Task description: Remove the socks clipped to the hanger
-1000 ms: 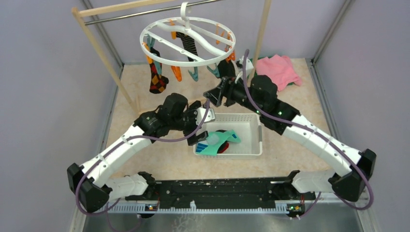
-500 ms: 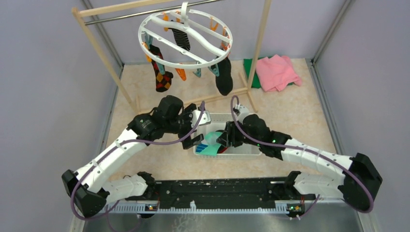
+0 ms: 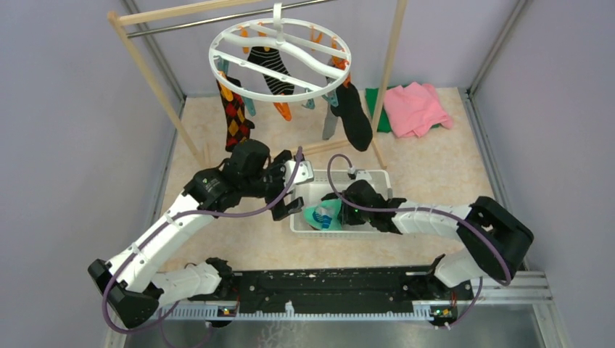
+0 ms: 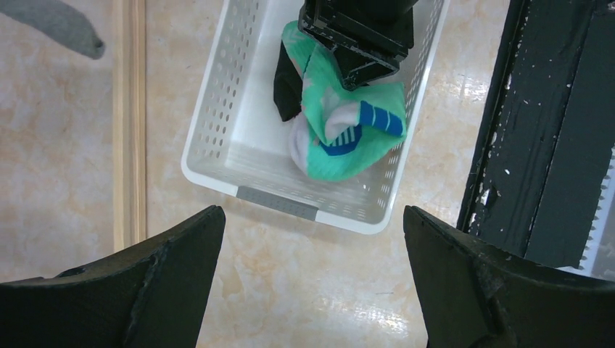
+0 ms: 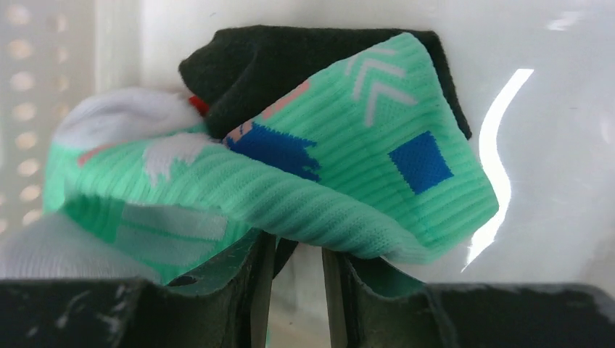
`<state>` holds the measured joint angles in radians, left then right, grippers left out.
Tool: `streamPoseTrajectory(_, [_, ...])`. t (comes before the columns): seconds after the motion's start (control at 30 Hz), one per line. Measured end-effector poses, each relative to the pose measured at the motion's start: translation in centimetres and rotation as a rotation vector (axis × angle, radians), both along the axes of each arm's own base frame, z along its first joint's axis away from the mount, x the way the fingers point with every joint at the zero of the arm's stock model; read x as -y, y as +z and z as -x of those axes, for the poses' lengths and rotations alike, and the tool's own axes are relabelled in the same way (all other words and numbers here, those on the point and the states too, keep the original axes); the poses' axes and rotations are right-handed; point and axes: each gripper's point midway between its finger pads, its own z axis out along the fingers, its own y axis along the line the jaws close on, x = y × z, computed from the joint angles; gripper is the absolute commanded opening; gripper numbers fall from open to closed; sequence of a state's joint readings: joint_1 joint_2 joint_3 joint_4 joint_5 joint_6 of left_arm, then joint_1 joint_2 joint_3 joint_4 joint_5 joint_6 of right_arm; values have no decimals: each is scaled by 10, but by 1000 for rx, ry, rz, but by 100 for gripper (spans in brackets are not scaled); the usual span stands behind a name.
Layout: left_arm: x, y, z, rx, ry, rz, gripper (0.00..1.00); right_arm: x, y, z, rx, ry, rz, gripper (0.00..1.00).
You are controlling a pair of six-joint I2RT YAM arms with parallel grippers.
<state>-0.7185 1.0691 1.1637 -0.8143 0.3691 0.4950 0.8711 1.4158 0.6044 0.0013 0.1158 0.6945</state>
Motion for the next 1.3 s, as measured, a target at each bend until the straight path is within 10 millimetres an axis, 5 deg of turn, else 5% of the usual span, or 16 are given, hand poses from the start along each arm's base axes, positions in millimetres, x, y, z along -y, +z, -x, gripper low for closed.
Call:
streamPoseTrajectory(0.1, [-1,7,-2,12,7,11,99,13,-4,-9,10,-73,54,40])
streamPoseTrajectory(0.2, [-2,11,-3,16,12,20,99,20,23,-16,70,-109,44,59])
streamPoseTrajectory(0.3, [-4,14,-4,16,16,30,99,20,84,-23,201,-107,-57,74])
streamPoseTrajectory(0.43, [-3,17,-2,12,8,41,99,21,185,-32,397,-82,-202,82])
streamPoseTrajectory(0.57, [-4,17,1,3,4,39,99,34,244,-58,514,-74,-237,84])
streamPoseTrajectory(0.73, [-3,18,2,-5,6,45,99,51,242,-111,550,-32,-143,82])
streamPoseTrajectory(0.93, [-4,22,3,-4,12,55,99,36,221,-159,586,103,-67,76])
streamPoseTrajectory(1.13, [-6,25,7,-4,13,62,99,34,249,-201,706,125,-38,72])
streamPoseTrajectory(1.3, [-8,24,9,-12,14,56,99,35,263,-212,775,131,-28,65])
